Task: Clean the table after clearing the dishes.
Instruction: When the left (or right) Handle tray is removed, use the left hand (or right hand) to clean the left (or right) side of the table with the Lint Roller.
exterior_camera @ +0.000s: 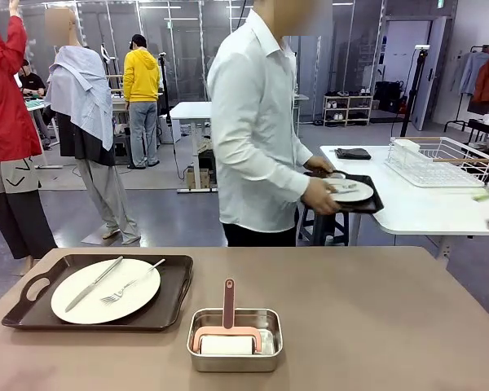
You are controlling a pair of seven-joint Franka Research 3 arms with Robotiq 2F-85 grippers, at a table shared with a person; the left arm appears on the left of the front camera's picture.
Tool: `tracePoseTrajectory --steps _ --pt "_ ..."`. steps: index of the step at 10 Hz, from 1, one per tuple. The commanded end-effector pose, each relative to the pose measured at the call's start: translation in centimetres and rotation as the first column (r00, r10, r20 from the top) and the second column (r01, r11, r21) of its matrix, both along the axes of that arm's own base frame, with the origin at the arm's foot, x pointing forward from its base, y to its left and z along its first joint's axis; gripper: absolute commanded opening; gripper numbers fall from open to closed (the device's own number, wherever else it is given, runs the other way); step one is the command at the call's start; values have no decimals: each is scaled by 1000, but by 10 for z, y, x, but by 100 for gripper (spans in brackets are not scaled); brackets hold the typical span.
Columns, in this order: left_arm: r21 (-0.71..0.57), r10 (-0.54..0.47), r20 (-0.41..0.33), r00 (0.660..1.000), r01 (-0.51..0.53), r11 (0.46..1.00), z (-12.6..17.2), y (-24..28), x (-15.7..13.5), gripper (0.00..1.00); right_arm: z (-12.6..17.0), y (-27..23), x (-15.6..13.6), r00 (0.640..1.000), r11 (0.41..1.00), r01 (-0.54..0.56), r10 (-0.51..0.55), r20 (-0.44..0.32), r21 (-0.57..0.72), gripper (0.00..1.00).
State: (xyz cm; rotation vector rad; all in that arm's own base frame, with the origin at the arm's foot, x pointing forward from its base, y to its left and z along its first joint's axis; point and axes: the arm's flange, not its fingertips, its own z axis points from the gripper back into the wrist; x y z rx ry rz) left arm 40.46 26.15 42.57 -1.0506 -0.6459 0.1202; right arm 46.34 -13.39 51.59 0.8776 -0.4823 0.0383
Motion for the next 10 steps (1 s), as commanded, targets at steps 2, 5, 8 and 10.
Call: tracePoseTrajectory --steps 2,5,8,10 --pt "-8 -10 11 1000 10 1000 0 3 -3 100 30 151 27 954 936 -276 294 54 -219 100" --pt "-8 -10 11 1000 10 1000 0 3 -3 100 22 286 -5 846 761 -431 527 75 -484 100" --pt "-8 -10 11 1000 10 1000 0 3 -3 100 -15 355 -33 768 644 -532 641 8 -549 100" --pt "-8 -10 11 1000 10 1000 0 3 -3 100 -9 358 -31 759 645 -549 651 6 -531 100"
